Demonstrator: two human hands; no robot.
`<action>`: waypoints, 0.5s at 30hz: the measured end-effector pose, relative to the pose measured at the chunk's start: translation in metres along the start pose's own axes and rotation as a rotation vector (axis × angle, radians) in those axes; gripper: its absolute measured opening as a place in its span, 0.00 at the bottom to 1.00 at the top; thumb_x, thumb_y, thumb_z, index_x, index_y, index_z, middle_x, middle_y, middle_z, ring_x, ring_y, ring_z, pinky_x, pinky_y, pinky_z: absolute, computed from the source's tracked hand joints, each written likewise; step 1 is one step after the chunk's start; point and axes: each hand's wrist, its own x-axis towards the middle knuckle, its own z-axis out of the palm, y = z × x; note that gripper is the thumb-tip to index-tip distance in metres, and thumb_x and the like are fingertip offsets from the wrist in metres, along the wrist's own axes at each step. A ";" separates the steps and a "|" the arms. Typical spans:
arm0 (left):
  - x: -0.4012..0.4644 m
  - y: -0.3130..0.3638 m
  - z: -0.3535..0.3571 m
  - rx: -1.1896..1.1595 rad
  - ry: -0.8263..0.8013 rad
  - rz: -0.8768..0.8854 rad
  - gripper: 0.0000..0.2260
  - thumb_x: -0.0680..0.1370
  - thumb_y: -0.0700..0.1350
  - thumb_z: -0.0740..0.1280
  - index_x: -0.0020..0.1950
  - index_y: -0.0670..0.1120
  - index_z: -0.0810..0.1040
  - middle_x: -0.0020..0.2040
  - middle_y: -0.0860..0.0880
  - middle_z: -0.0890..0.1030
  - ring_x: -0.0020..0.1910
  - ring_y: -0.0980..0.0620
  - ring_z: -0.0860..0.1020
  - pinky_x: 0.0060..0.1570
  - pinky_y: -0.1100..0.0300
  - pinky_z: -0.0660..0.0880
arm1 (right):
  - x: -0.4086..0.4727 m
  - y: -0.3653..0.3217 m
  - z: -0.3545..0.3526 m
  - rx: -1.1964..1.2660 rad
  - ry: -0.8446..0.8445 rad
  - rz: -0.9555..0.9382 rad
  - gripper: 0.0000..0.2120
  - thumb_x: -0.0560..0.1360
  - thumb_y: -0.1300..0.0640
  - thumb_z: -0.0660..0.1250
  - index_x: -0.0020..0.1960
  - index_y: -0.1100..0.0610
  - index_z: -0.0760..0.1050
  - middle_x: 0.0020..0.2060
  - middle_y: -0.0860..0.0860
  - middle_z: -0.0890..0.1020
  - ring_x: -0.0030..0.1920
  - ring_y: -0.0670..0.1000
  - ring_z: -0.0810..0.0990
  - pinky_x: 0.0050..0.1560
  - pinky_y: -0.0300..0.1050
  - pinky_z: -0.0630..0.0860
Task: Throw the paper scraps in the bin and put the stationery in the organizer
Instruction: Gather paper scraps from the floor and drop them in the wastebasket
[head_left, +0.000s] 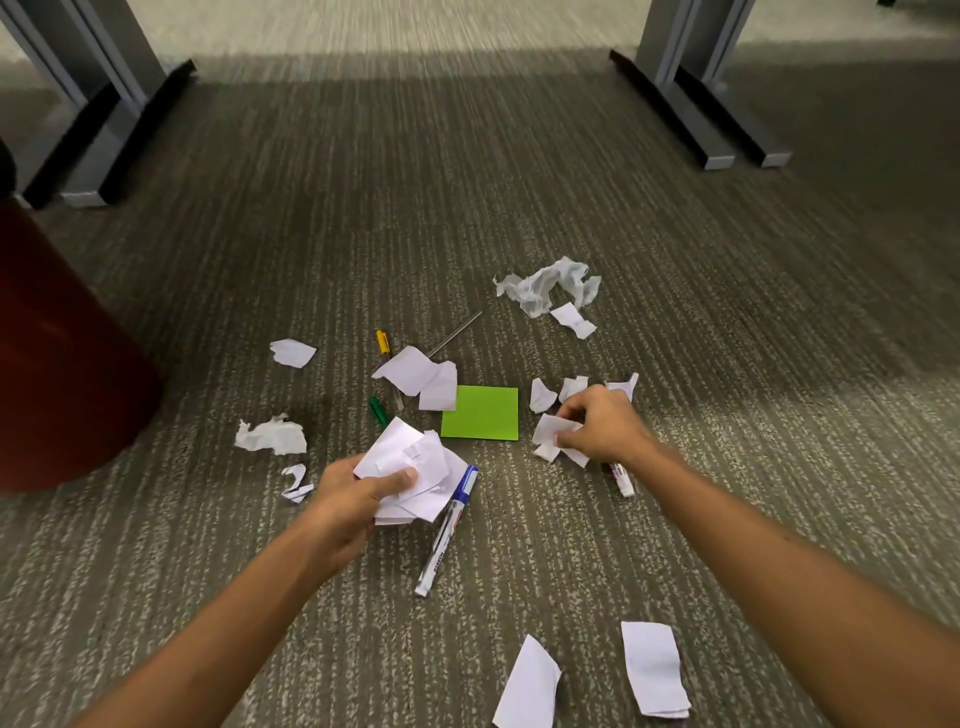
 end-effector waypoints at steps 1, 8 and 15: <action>-0.001 0.000 -0.002 -0.001 0.002 0.006 0.13 0.73 0.31 0.69 0.57 0.36 0.77 0.51 0.39 0.83 0.45 0.43 0.83 0.36 0.55 0.80 | 0.003 0.000 -0.003 0.049 0.034 0.008 0.04 0.68 0.59 0.77 0.42 0.56 0.84 0.37 0.52 0.83 0.39 0.49 0.79 0.35 0.38 0.70; -0.001 0.001 -0.015 -0.004 0.020 0.023 0.07 0.73 0.32 0.70 0.46 0.42 0.78 0.39 0.47 0.87 0.37 0.49 0.85 0.32 0.57 0.80 | 0.042 -0.003 -0.020 0.041 0.102 0.170 0.21 0.69 0.54 0.78 0.60 0.58 0.81 0.57 0.57 0.82 0.51 0.52 0.79 0.49 0.40 0.74; -0.004 0.007 -0.025 -0.017 0.035 0.014 0.09 0.72 0.31 0.71 0.51 0.38 0.79 0.45 0.43 0.86 0.39 0.46 0.85 0.30 0.57 0.80 | 0.053 -0.007 -0.022 -0.035 0.089 0.123 0.13 0.66 0.58 0.79 0.49 0.58 0.82 0.48 0.56 0.84 0.46 0.53 0.81 0.46 0.44 0.78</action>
